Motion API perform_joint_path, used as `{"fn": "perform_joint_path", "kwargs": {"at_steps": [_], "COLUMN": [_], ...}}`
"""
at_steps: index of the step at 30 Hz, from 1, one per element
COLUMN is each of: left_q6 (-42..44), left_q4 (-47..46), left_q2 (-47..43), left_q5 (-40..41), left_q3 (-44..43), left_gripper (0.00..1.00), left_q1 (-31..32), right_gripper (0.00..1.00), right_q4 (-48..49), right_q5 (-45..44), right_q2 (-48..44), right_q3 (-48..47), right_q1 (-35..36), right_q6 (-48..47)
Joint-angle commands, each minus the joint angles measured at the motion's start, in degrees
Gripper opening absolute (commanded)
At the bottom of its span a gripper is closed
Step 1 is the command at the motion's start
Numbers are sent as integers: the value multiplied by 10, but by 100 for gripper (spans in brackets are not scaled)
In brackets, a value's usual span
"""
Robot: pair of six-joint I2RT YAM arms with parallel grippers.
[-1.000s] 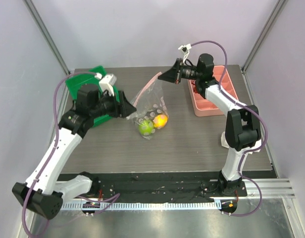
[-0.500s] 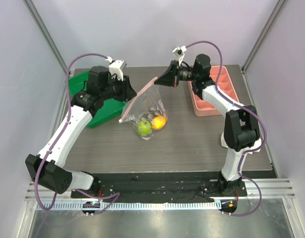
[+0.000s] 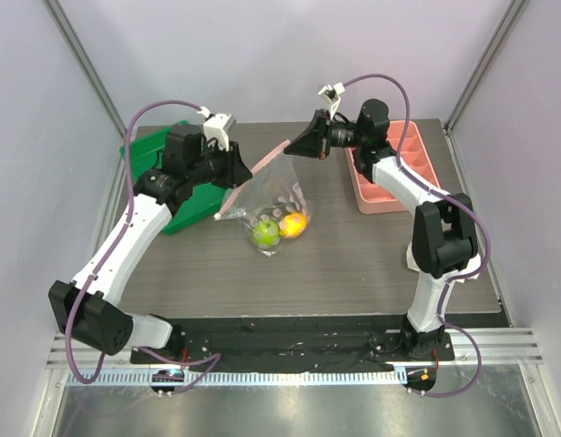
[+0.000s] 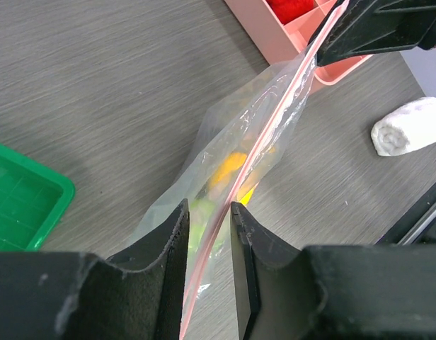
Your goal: Open the zip-top bag and remove the fake food
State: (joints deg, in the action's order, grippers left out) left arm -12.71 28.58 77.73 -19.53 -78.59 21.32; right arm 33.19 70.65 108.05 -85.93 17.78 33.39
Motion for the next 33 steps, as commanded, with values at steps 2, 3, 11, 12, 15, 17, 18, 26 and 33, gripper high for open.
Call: {"fn": "perform_joint_path", "kwargs": {"at_steps": [2, 3, 11, 12, 15, 17, 18, 26, 33], "left_q6": [6, 3, 16, 18, 19, 18, 17, 12, 6], "left_q4": [-31, -30, -19, -14, -7, -5, -4, -1, -4], "left_q2": [-6, -8, -46, -47, -37, -29, -27, -14, -5], "left_q5": [-5, -4, 34, 40, 45, 45, 46, 62, 56], "left_q3": [-2, -3, -1, 0, -2, -3, -2, -7, -2], "left_gripper": [30, 31, 44, 44, 44, 43, 43, 40, 40], "left_q1": [0, 0, -1, -1, -2, -3, -2, -7, -7], "right_gripper": [2, 2, 2, 2, 2, 2, 2, 2, 2], "right_q4": [43, 43, 43, 43, 43, 43, 43, 43, 43], "right_q5": [7, 6, 8, 8, 7, 9, 8, 6, 8], "right_q2": [-6, -6, -3, -3, -3, -4, -4, -5, -4], "right_q3": [-9, -9, -16, -17, -17, -17, -15, -15, -15], "right_q1": [-1, -1, -2, -2, -1, -1, -1, -1, -1], "right_q6": [8, 8, 12, 12, 14, 13, 12, 13, 14]}}
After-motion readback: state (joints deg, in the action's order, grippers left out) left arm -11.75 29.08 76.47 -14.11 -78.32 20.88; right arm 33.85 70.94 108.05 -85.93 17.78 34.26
